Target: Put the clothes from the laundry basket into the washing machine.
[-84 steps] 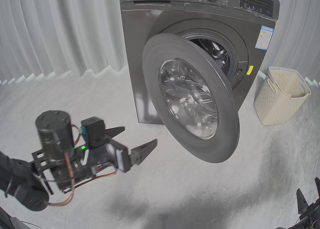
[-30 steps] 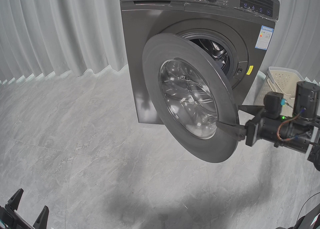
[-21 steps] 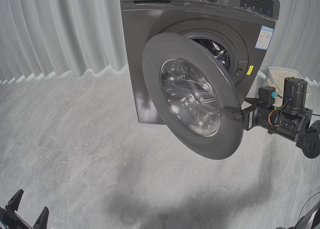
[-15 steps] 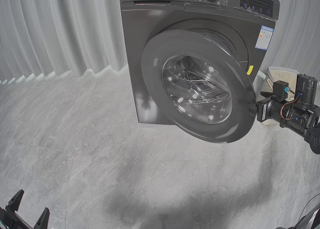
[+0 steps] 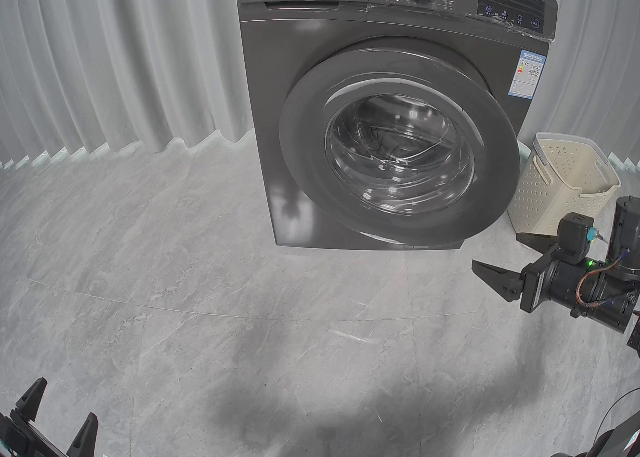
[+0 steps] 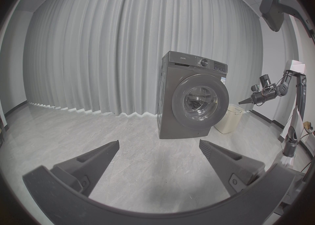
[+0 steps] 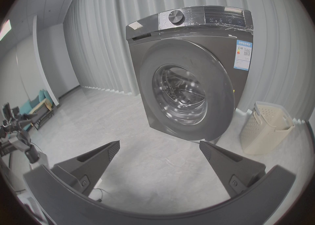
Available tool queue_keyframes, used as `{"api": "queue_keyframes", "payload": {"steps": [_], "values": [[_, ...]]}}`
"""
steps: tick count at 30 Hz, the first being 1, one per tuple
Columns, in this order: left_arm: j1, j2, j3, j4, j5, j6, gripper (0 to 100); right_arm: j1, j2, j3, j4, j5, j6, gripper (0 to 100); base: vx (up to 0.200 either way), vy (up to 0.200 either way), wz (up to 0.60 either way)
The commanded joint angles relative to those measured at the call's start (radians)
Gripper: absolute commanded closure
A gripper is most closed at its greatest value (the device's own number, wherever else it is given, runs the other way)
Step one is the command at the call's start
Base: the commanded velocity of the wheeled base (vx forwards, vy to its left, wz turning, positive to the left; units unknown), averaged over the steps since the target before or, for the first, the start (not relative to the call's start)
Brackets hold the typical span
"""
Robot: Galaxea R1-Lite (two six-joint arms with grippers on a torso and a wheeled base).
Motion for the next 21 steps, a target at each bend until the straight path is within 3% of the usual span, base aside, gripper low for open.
{"api": "queue_keyframes", "payload": {"steps": [1, 2, 4, 18, 21], "values": [[-0.001, -0.013, 0.002, 0.001, -0.001, 0.003, 0, 0.050, -0.024, 0.007, -0.003, -0.004, 0.034, 0, 0.000, -0.200, 0.00], [0.000, -0.011, 0.002, 0.001, -0.001, 0.003, 0, 0.062, -0.018, 0.007, -0.003, -0.008, 0.060, 0, 0.000, -0.200, 0.00], [-0.001, -0.013, 0.001, 0.003, -0.002, 0.006, 0, 0.067, -0.009, 0.007, -0.005, -0.008, 0.068, 0, 0.000, -0.200, 0.00], [-0.001, -0.013, 0.001, 0.003, -0.030, 0.006, 0, 0.093, -0.007, 0.004, -0.006, -0.004, 0.071, 0, 0.000, -0.200, 0.00], [-0.001, -0.013, 0.001, 0.004, -0.031, 0.009, 0, 0.116, -0.006, 0.005, -0.006, -0.002, 0.076, 0, 0.000, 0.000, 0.00]]}}
